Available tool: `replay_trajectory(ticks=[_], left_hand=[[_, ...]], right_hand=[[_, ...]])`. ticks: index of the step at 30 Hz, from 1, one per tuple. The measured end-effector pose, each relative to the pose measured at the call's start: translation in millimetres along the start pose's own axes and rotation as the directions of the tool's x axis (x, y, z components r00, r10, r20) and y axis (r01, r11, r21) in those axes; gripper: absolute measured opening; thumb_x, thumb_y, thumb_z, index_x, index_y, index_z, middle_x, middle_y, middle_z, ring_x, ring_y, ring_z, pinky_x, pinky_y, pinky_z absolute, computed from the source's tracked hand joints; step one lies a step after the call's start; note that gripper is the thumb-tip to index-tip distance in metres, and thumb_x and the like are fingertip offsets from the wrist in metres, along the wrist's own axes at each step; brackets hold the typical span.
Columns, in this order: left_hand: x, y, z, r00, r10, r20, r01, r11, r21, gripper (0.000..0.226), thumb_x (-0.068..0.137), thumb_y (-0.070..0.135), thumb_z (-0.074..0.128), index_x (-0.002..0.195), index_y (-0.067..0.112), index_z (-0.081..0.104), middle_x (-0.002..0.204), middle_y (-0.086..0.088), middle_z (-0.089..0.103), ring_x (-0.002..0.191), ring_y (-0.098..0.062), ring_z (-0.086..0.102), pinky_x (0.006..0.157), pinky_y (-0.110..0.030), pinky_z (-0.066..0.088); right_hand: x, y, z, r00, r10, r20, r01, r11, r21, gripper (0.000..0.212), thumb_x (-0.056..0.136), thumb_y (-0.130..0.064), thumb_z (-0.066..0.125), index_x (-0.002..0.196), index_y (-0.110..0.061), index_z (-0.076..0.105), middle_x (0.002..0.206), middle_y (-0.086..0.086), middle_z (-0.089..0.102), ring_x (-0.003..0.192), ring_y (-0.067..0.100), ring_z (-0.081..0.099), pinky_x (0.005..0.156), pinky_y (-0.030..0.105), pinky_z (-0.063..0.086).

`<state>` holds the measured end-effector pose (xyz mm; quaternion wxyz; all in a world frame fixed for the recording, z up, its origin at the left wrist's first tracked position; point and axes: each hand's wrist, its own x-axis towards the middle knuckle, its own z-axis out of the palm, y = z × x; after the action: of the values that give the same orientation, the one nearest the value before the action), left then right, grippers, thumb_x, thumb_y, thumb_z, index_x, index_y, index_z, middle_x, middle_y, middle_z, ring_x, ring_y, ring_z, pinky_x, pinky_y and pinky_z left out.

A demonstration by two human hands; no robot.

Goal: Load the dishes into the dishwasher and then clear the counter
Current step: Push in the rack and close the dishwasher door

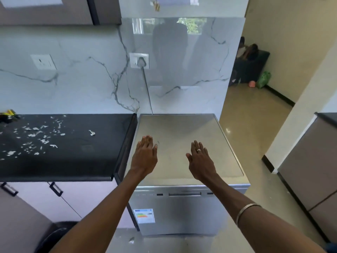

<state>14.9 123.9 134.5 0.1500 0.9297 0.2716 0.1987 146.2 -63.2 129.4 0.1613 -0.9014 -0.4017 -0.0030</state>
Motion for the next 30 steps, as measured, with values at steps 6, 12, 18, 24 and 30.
replay_trajectory(ticks=[6,12,18,24,30], left_hand=[[59,-17,-23,0.999,0.002,-0.035,0.0,0.999,0.05,0.057,0.106,0.034,0.023,0.154,0.004,0.014,0.162,-0.011,0.012,0.151,-0.019,0.004,0.122,-0.031,0.0],[143,-38,-36,0.999,-0.024,-0.038,0.027,0.997,0.075,0.058,0.106,0.035,0.02,0.155,0.006,0.007,0.164,-0.008,0.004,0.151,-0.016,-0.003,0.12,-0.028,-0.006],[232,-63,-49,0.994,-0.061,-0.088,0.065,0.997,0.049,0.057,0.107,0.035,0.02,0.155,0.007,0.006,0.164,-0.006,0.003,0.15,-0.013,-0.006,0.121,-0.028,-0.006],[318,-94,-63,0.985,-0.029,-0.168,0.039,0.998,0.055,0.057,0.106,0.031,0.025,0.155,0.006,0.008,0.164,-0.008,0.006,0.151,-0.018,-0.001,0.121,-0.029,-0.004],[398,-118,-74,0.977,0.075,-0.202,-0.048,0.99,0.133,0.059,0.103,0.015,0.035,0.154,0.003,0.008,0.163,-0.013,0.007,0.151,-0.025,0.004,0.124,-0.035,0.005]], right_hand=[[71,-33,-15,0.997,-0.058,-0.053,0.061,0.997,0.05,0.058,0.107,-0.033,0.021,0.155,-0.003,0.007,0.164,0.01,0.005,0.152,0.023,-0.002,0.124,0.035,0.003],[169,-50,-24,0.992,-0.1,-0.079,0.108,0.989,0.098,0.058,0.107,-0.033,0.021,0.155,-0.003,0.008,0.164,0.009,0.005,0.152,0.021,-0.003,0.123,0.033,0.001],[269,-63,-33,0.982,-0.158,-0.098,0.169,0.979,0.113,0.058,0.107,-0.032,0.022,0.156,-0.005,0.006,0.164,0.009,0.004,0.152,0.02,-0.003,0.123,0.034,0.002],[343,-97,-39,0.97,-0.198,-0.144,0.216,0.969,0.118,0.058,0.107,-0.032,0.022,0.156,-0.008,0.002,0.164,0.007,0.0,0.151,0.018,-0.006,0.122,0.032,-0.001],[406,-124,-49,0.963,-0.17,-0.211,0.198,0.973,0.116,0.058,0.107,-0.032,0.024,0.156,-0.007,0.006,0.164,0.006,0.004,0.151,0.018,-0.003,0.122,0.032,0.001]])
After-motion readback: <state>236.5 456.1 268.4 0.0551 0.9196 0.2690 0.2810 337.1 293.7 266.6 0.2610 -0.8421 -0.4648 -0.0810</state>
